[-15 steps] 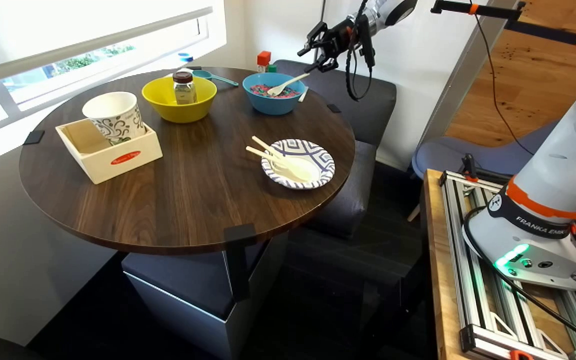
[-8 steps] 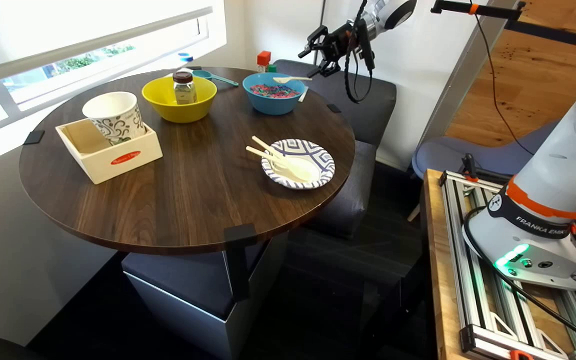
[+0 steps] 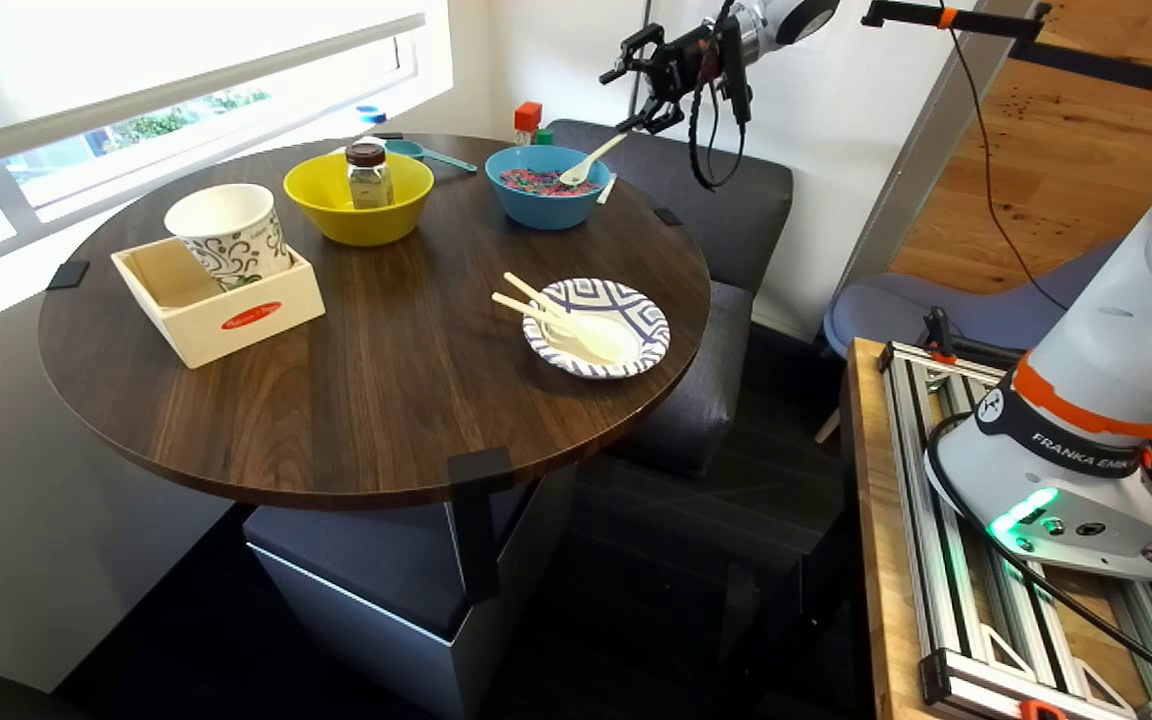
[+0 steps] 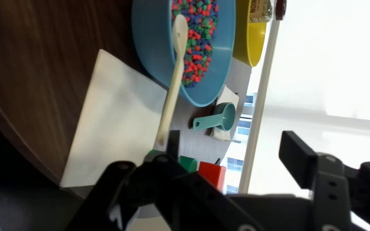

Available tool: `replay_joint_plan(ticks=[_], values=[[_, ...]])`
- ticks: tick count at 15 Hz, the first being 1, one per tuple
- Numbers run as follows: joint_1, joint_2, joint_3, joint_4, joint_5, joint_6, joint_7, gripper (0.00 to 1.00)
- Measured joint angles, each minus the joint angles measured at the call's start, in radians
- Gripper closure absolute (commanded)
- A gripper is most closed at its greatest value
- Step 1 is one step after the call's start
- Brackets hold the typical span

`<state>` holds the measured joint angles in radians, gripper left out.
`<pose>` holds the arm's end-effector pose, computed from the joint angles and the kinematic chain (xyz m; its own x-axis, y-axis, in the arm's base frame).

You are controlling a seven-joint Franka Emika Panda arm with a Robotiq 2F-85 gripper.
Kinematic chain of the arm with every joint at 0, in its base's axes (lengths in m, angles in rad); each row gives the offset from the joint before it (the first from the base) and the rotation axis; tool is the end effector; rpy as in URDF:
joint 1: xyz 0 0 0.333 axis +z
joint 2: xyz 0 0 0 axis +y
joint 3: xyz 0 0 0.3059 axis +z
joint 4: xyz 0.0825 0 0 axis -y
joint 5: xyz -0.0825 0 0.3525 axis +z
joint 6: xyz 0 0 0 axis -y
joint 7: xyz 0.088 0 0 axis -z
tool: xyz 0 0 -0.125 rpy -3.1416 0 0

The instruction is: Remove the spoon from the blue bowl and put it on the white plate

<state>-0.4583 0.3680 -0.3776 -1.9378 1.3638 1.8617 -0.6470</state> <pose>0.4654 -0.3583 0.3202 0.6104 -0.7921 -0.0029 -0.3642 -0.2773 -0.8891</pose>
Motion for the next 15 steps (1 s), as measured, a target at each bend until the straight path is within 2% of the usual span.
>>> replay_joint_plan(ticks=[6,10,13,15], values=[[-0.017,-0.031,-0.006,0.002,0.035,-0.011,-0.001,0.26],[-0.016,-0.015,-0.007,-0.007,0.035,0.041,-0.007,0.22],[-0.013,0.004,-0.002,-0.012,0.031,0.048,-0.015,0.08],[-0.010,0.015,0.001,-0.012,0.027,0.048,-0.026,0.12]])
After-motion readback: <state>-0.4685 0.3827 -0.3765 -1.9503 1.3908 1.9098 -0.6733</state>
